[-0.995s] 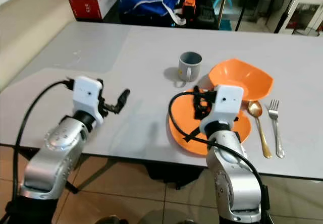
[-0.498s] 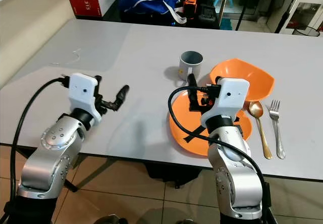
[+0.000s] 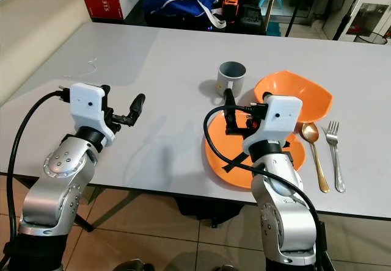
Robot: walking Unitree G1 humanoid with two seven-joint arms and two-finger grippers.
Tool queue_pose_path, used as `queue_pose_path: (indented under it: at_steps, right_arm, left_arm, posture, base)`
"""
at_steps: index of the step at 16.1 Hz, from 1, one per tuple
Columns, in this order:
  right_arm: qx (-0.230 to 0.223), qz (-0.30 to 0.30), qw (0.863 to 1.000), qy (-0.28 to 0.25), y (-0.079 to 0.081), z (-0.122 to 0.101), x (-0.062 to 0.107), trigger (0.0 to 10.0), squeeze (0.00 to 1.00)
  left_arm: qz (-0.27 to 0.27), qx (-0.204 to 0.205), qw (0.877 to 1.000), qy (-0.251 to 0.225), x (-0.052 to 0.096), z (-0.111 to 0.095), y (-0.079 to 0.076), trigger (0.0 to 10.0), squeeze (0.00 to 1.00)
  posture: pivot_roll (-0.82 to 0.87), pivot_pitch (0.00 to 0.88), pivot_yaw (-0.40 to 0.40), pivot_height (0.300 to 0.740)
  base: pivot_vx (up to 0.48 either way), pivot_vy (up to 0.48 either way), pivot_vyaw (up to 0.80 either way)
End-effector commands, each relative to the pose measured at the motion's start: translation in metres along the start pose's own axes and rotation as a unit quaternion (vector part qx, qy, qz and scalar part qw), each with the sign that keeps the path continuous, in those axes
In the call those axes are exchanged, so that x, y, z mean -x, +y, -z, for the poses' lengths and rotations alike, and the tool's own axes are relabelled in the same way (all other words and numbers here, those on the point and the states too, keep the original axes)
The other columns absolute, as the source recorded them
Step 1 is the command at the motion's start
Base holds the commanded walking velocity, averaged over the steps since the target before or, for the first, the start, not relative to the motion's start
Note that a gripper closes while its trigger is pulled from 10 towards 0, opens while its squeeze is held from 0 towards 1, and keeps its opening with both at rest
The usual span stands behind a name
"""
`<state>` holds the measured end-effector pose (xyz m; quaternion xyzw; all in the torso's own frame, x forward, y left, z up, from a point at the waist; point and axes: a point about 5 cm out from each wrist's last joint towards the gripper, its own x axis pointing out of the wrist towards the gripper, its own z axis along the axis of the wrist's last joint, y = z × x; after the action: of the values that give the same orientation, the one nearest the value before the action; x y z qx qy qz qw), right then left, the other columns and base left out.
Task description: Setting the table
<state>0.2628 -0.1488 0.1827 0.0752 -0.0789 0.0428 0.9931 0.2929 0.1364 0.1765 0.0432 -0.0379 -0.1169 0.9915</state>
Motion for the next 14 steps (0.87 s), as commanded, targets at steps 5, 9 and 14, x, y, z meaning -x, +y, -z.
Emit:
queue_pose_path:
  at_steps: [5,9,14]
  right_arm:
    - [-0.005,0.014,1.0,0.025,-0.002,0.008,0.001,10.0,0.0]
    - [0.051,0.038,0.997,0.032,-0.005,0.011,0.001,10.0,0.0]
    - [0.003,0.051,0.997,0.057,-0.007,0.016,0.004,10.0,0.0]
  left_arm:
    - [-0.007,-0.017,1.0,0.008,-0.005,-0.003,0.001,10.0,0.0]
    - [-0.028,-0.002,0.999,0.028,0.0,0.003,0.009,10.0,0.0]
    - [0.011,0.002,1.0,0.015,-0.002,-0.001,-0.005,10.0,0.0]
  posture:
    - [0.03,0.071,0.024,0.74]
    - [0.03,0.077,0.028,0.74]
    - [0.03,0.084,0.023,0.74]
  base:
    - [0.0,0.0,0.0]
    - [0.0,0.0,0.0]
    - [0.0,0.288,-0.27]
